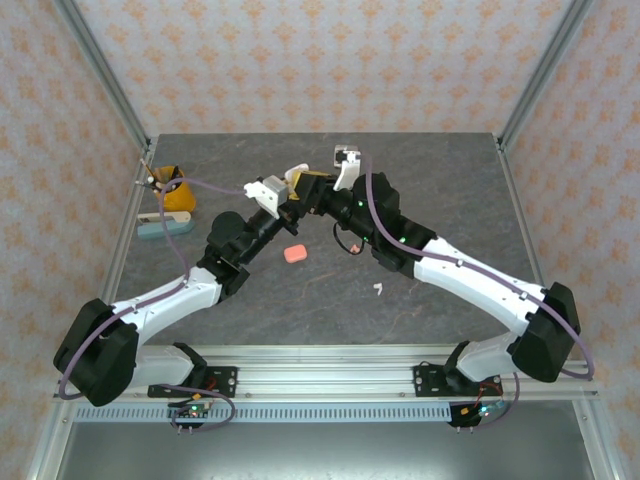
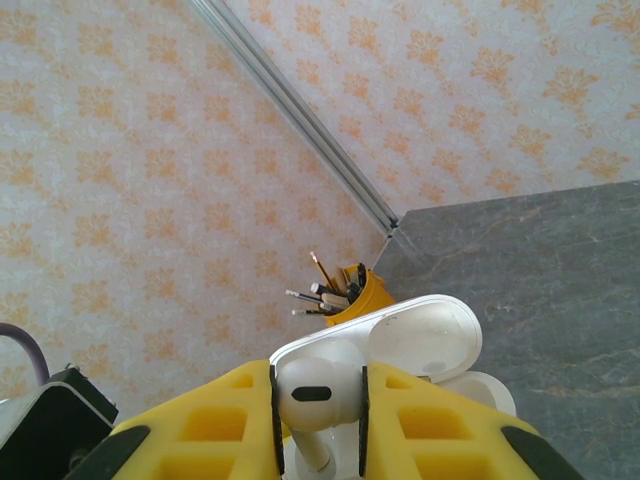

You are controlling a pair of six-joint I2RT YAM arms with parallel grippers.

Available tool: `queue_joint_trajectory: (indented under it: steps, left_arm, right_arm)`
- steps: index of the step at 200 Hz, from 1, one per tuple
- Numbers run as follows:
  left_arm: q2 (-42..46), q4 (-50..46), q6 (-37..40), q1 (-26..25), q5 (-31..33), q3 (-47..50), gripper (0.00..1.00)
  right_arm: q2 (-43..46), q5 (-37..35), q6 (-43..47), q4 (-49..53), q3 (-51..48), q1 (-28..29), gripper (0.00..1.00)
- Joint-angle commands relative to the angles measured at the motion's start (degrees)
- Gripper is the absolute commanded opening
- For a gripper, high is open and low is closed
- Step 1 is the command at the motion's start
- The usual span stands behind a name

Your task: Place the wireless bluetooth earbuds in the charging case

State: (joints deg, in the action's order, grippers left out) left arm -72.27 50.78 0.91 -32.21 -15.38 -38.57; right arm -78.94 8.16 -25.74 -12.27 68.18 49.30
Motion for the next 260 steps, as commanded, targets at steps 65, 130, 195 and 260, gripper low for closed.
queue_joint_trajectory:
  steps: [65,130,195,260]
  left_arm:
    - [0.53,6.08,-0.27,-0.35,-0.33,-2.99,0.00]
    - [0.90,5.47,0.48,-0.35,0.07,-3.18,0.00]
    - [1.20,5.11,0.52,-0.32,-0.94,-3.43,0.00]
    - [2.55,3.27,0.24,-0.36,-0.99,-1.83,0.00]
  right_arm:
    - [-1.67,4.44,4.89,8.57,0.54,1.23,0.22]
    - [-0.76,5.49,7.64,12.02,-1.56,1.24,0.21]
    - [1.81,2.28,6.48,13.99,-3.17,1.19,0.26]
    - [1.02,-0.02,4.32,16.39,-0.50,1.24,0.40]
